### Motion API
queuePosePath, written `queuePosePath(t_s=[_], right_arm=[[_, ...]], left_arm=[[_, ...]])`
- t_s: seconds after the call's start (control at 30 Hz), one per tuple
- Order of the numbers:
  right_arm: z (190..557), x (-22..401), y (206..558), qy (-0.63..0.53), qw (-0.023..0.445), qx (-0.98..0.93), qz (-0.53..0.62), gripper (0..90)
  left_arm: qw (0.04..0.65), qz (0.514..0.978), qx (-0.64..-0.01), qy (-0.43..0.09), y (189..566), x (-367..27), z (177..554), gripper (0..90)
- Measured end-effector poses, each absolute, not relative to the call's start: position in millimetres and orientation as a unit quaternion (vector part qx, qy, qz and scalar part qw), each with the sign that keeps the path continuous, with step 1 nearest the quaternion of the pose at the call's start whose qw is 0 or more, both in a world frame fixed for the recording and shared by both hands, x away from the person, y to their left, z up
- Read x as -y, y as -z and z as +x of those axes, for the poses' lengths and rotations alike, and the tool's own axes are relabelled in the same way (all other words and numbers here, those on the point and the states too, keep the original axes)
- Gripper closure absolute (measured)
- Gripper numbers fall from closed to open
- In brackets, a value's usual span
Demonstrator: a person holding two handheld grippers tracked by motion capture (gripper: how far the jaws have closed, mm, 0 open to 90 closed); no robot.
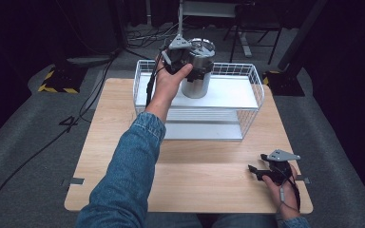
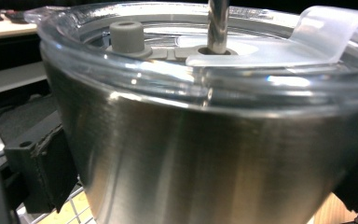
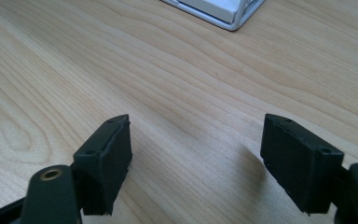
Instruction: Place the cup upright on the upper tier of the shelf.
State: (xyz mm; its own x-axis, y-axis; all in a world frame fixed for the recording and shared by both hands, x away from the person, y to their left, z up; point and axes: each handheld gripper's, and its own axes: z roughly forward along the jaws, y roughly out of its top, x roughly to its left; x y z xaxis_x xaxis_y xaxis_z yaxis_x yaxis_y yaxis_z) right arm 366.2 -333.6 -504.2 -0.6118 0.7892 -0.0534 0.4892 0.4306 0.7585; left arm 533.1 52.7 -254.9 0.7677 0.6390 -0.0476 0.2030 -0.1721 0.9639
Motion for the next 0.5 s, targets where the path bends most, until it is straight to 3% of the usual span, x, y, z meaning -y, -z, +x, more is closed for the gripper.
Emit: queuePosePath(t_s=[0.5], right_arm=[[366.4,333.5,504.2,-0.365,0.204,-0.819,0.392,25.2]], left_arm=[[0.569,0.741,-0.287,-0.212,253.6,-64.1,521.5,2.5]])
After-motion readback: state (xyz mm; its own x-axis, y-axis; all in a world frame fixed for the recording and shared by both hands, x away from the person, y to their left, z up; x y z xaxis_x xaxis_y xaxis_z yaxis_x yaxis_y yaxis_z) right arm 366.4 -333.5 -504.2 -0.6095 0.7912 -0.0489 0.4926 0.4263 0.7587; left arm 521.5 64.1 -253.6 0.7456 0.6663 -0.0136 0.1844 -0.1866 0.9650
